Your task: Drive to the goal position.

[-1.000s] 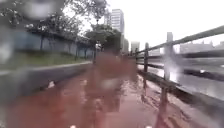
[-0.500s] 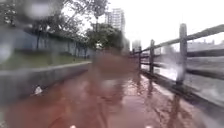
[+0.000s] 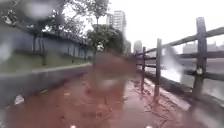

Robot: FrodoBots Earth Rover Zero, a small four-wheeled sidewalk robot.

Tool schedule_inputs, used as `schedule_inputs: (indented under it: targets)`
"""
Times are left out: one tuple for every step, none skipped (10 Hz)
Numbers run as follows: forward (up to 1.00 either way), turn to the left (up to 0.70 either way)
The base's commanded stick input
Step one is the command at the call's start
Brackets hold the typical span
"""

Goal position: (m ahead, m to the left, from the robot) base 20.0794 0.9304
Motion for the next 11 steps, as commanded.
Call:
schedule_inputs:
  targets:
    - [1.0, 0.0]
    - [1.0, 0.0]
    - [1.0, 0.0]
    - [1.0, 0.0]
    - [1.0, 0.0]
    - [1.0, -0.05]
    - [1.0, -0.15]
    - [1.0, -0.17]
    - [1.0, -0.02]
    - [1.0, 0.0]
    - [1.0, 0.0]
